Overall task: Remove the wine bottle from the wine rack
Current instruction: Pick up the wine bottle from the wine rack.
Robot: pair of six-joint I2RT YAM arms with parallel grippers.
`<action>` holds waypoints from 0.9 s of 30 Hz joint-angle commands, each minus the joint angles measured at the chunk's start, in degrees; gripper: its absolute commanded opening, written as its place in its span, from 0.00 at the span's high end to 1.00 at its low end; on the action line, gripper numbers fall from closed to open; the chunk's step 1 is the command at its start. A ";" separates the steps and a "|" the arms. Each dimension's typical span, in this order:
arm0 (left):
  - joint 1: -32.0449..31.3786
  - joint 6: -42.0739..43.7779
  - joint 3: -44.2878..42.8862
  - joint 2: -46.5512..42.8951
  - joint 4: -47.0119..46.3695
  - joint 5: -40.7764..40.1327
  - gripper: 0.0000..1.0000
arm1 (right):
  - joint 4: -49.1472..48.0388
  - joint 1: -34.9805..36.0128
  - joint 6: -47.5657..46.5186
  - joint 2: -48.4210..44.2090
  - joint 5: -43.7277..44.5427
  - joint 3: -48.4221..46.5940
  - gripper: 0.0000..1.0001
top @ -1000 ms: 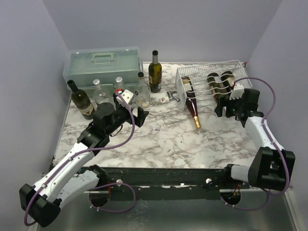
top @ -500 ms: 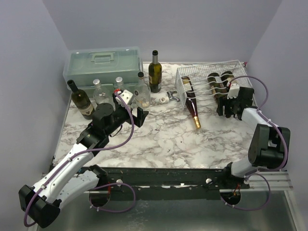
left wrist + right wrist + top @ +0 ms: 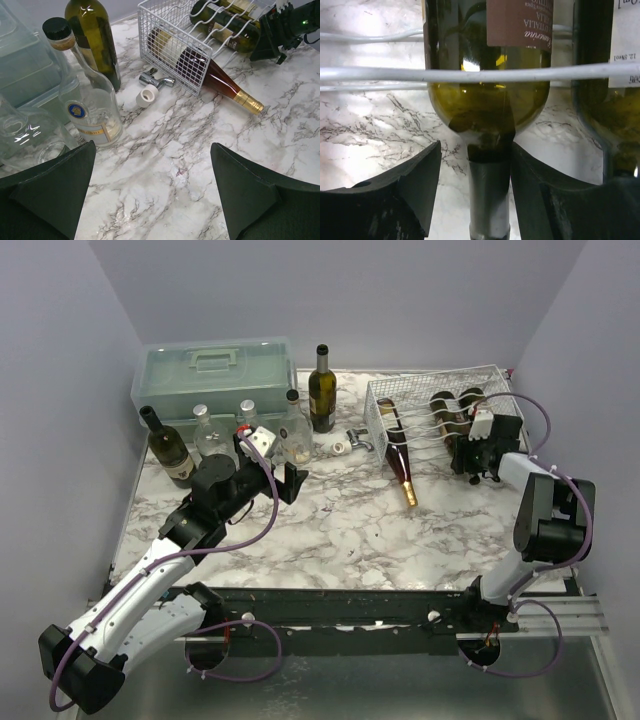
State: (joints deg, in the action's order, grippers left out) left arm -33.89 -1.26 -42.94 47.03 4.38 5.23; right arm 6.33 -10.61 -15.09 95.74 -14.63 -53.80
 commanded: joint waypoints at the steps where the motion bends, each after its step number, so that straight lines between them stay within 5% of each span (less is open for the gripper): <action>1: -0.48 0.82 0.66 -0.97 -0.52 -1.37 0.01 | -2.39 -0.42 0.03 2.51 -1.97 -1.95 0.42; 23: -0.48 0.99 0.63 -1.47 -0.52 -1.38 0.01 | -4.97 -0.40 0.73 6.82 1.41 -0.87 0.48; 27: -0.43 0.99 0.62 -1.54 -0.53 -1.28 0.01 | -4.27 -0.39 0.49 7.33 1.72 -0.98 0.59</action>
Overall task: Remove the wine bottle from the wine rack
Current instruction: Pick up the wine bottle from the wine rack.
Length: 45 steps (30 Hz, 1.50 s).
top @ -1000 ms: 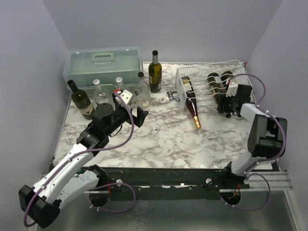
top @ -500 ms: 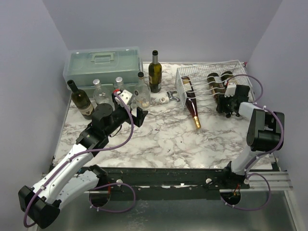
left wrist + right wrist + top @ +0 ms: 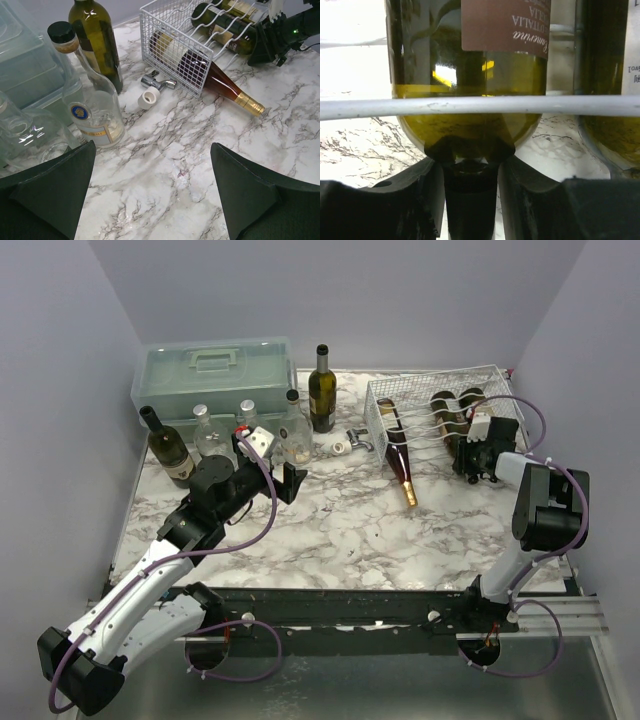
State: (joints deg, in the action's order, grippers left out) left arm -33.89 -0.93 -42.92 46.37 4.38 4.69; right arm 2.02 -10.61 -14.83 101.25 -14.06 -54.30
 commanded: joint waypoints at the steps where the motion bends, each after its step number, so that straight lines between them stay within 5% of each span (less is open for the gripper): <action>1: -0.46 0.67 0.57 -0.97 -0.50 -0.73 0.01 | 0.17 -0.40 0.28 1.92 1.30 -0.58 0.60; 13: -0.45 0.62 0.64 -1.09 -0.52 -1.00 0.01 | 1.14 -0.72 2.98 -2.09 1.30 0.06 0.99; 45: -0.48 0.67 0.73 -1.50 -0.52 -1.01 0.01 | 6.03 -6.04 -0.74 -17.08 -5.41 8.26 1.00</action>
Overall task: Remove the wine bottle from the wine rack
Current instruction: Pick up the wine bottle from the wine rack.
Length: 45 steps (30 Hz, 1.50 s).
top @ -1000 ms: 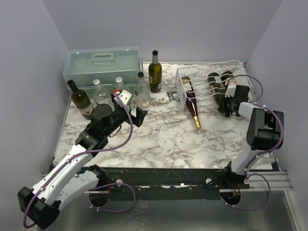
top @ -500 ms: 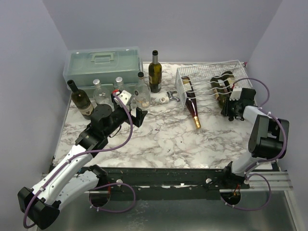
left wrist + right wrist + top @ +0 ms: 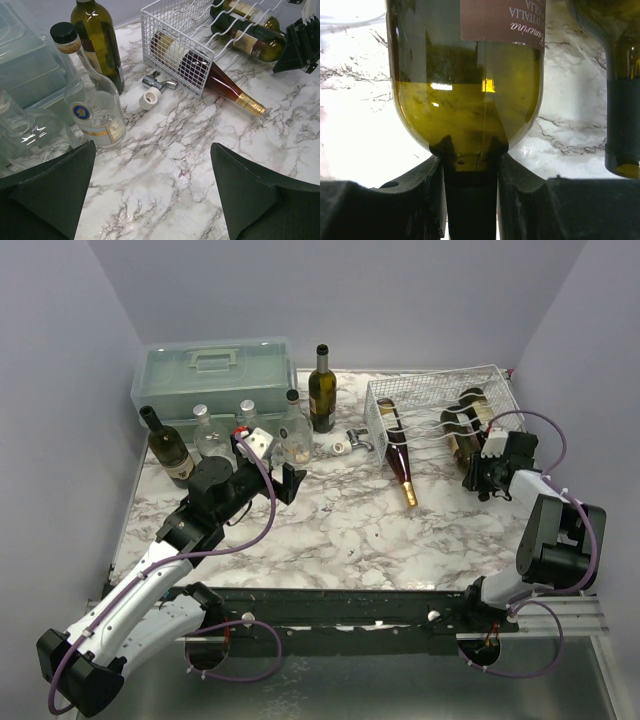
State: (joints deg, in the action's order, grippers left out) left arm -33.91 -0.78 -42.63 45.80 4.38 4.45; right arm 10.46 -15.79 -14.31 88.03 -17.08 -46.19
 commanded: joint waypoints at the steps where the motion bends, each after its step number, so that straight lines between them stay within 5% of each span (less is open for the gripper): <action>1: -0.45 0.51 0.44 -0.99 -0.52 -0.76 0.01 | -2.22 -0.91 -1.25 -4.17 -2.40 0.35 1.00; 45: -0.45 0.51 0.49 -1.68 -0.60 -0.32 0.01 | 13.45 -3.20 -11.22 -21.88 -0.29 7.77 1.00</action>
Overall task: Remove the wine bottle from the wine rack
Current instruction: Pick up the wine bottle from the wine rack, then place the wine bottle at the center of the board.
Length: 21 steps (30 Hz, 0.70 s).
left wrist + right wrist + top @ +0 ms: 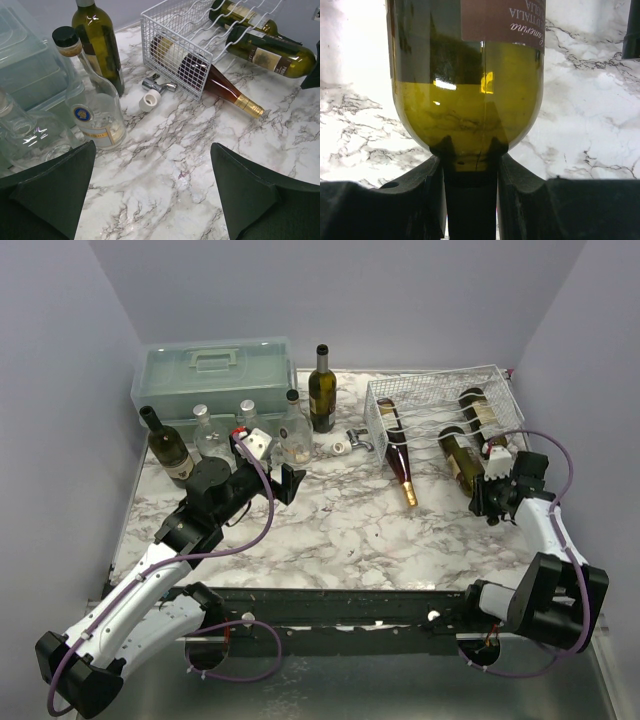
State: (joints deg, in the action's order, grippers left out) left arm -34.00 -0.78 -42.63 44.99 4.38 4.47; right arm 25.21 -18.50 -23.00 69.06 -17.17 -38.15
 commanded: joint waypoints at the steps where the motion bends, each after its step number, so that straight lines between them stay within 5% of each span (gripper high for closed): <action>1: -0.37 0.51 0.52 -0.87 -0.61 -0.34 0.01 | -0.67 -0.48 -3.01 -3.19 -0.07 -0.35 1.00; 21: -0.45 0.51 0.53 -1.07 -0.60 -0.08 0.01 | 15.62 -0.57 -14.18 -9.70 1.45 -5.30 1.00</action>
State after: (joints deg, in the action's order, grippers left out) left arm -34.22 -0.78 -42.63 44.75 4.38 4.47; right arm 38.24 -18.85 -33.43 61.84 -15.22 -39.35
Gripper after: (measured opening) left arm 0.987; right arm 0.371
